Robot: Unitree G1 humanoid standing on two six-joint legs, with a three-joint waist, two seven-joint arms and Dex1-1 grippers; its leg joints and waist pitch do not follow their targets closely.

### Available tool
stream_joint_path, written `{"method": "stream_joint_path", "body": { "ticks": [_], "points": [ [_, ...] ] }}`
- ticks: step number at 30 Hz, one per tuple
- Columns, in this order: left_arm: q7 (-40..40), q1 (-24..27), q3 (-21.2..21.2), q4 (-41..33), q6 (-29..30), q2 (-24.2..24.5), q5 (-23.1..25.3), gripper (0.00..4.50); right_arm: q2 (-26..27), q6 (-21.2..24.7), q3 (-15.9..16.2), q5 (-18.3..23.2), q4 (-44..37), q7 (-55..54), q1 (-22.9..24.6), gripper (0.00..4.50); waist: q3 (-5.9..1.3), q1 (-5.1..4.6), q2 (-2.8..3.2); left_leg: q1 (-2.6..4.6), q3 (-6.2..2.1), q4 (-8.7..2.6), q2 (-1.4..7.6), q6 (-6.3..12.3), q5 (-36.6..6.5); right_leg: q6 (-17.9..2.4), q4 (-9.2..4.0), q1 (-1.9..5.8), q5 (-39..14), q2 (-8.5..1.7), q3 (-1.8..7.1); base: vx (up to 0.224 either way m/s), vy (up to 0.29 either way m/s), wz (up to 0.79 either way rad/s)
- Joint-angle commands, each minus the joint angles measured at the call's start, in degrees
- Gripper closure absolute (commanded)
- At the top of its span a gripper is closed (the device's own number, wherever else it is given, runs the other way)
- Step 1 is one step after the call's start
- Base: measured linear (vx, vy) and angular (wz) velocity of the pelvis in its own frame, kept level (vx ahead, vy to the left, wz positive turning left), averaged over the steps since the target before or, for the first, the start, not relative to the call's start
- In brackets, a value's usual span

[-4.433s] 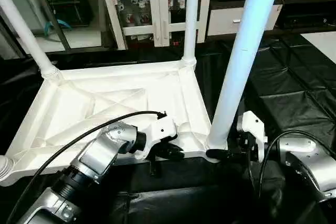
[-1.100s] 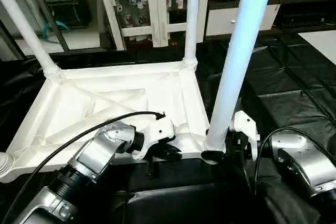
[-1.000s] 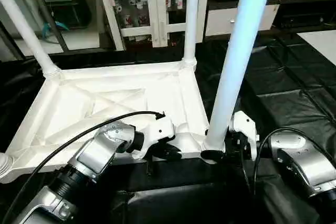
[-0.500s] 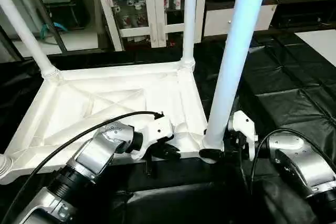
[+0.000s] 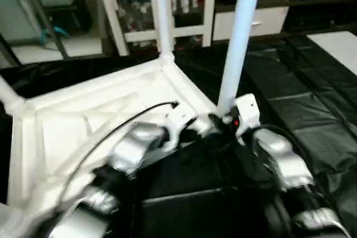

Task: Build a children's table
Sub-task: Rotate leg to tighten

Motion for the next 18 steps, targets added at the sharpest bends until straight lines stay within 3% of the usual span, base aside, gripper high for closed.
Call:
{"method": "stream_joint_path", "body": {
  "ticks": [1,4,6,9,12,13,14,15,18],
  "points": [
    [8.1,-2.1,0.8,7.1,-0.9,-3.7,1.1,4.5,1.9,1.2,-0.4,-4.4,6.1,-10.2,-1.7,1.79,-2.9,-0.02,-1.17,2.0,-2.4,-5.16,4.01,-1.81,-17.1,-12.4,-5.03,0.63,-12.1,-3.47,2.17,0.0,0.0,0.0],
    [14.2,-4.9,1.7,12.9,-4.6,-6.6,2.7,4.5,5.4,1.9,-0.5,-6.0,9.6,-17.4,-5.0,1.79,-2.86,0.62,-0.74,1.76,-2.53,-5.17,4.15,-0.59,-16.5,-11.7,-5.24,0.96,-12.8,-3.87,2.26,0.0,0.0,0.0],
    [14.5,-5.2,1.7,13.5,-4.9,-6.9,3.0,4.5,6.0,1.8,-0.6,-6.2,9.9,-18.4,-5.5,1.79,-2.92,0.88,-0.95,1.41,-2.6,-5.41,4.23,0.14,-15.6,-10.2,-5.3,1.15,-13.4,-3.95,2.12,0.0,0.0,0.0],
    [12.7,-4.7,1.5,12.2,-4.6,-6.0,3.2,4.5,7.0,-0.6,-1.6,-4.9,8.6,-17.3,-5.6,1.79,-2.99,1.04,-0.33,1.14,-2.72,-5.52,4.32,0.88,-15.1,-9.4,-5.21,1.24,-13.1,-4.04,2.03,0.0,0.0,0.0],
    [12.1,-4.8,1.2,12.7,-5.2,-5.2,3.8,4.5,7.1,-2.2,-1.8,-4.0,8.0,-15.6,-5.3,1.79,-3.03,0.93,-0.2,1.19,-2.72,-5.69,4.33,0.66,-16.2,-9.1,-5.43,1.21,-13.6,-3.91,1.91,0.0,0.0,0.0],
    [11.5,-4.6,1.2,12.4,-5.4,-4.6,3.8,4.5,6.5,-2.4,-1.5,-4.7,6.6,-15.5,-4.5,1.23,-3.06,1.0,0.18,1.24,-2.74,-5.75,4.37,0.58,-16.1,-9.1,-5.46,1.19,-13.2,-3.92,1.87,0.0,0.0,0.0],
    [11.1,-4.5,1.1,12.1,-5.4,-4.3,3.8,4.5,6.2,-2.4,-1.4,-5.0,6.0,-15.5,-4.2,1.23,-3.04,1.02,0.04,1.19,-2.73,-5.75,4.39,0.64,-15.8,-9.2,-5.49,1.23,-12.8,-3.93,1.89,0.0,0.0,0.0],
    [9.5,-3.7,0.9,10.5,-5.1,-3.0,3.7,4.5,5.3,-1.7,-1.1,-4.9,3.6,-14.7,-2.9,1.09,-2.98,0.95,0.41,1.1,-2.72,-5.78,4.39,0.66,-15.7,-9.4,-5.43,1.24,-12.1,-3.86,1.85,0.0,0.0,0.0],
    [6.4,-2.1,0.1,7.6,-4.5,-1.1,3.6,4.5,4.1,-0.3,-1.3,-4.7,-0.3,-14.2,-0.9,0.81,-3.21,0.76,0.27,0.42,-2.91,-5.72,4.47,1.73,-13.1,-9.2,-4.94,1.75,-9.5,-4.05,1.79,0.0,0.0,0.0]
  ]
}}
